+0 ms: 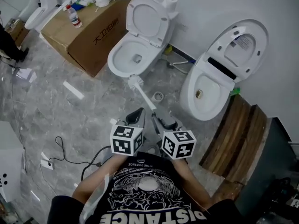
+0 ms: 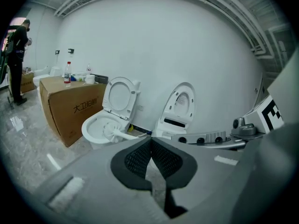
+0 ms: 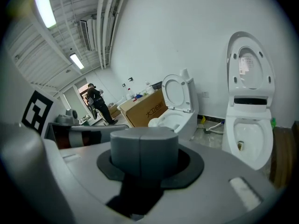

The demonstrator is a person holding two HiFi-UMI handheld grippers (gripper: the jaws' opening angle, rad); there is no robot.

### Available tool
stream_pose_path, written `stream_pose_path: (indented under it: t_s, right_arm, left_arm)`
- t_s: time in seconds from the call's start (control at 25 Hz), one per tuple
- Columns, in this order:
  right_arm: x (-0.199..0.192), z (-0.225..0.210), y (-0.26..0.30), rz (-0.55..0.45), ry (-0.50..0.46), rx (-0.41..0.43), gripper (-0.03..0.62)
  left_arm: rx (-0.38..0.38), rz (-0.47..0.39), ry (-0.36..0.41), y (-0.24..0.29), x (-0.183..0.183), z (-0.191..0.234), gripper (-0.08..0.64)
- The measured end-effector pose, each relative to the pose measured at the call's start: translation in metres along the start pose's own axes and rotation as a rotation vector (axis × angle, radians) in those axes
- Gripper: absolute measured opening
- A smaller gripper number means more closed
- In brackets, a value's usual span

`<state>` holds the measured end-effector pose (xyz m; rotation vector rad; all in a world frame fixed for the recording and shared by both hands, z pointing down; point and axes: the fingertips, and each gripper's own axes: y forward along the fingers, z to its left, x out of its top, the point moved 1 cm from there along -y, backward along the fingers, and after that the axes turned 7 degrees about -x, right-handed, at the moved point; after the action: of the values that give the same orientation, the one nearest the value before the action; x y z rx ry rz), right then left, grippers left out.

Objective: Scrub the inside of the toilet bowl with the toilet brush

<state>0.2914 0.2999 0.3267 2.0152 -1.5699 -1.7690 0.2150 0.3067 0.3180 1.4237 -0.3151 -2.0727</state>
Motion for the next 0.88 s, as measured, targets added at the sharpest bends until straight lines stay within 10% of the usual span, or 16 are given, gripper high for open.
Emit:
stream_pose_path:
  t_s: [0.88]
  right_arm:
    - [0.073,0.067,0.163,0.094,0.027,-0.121,0.152]
  left_arm:
    - [-0.123,0.051,-0.091,0.038,0.087,0.180,-0.011]
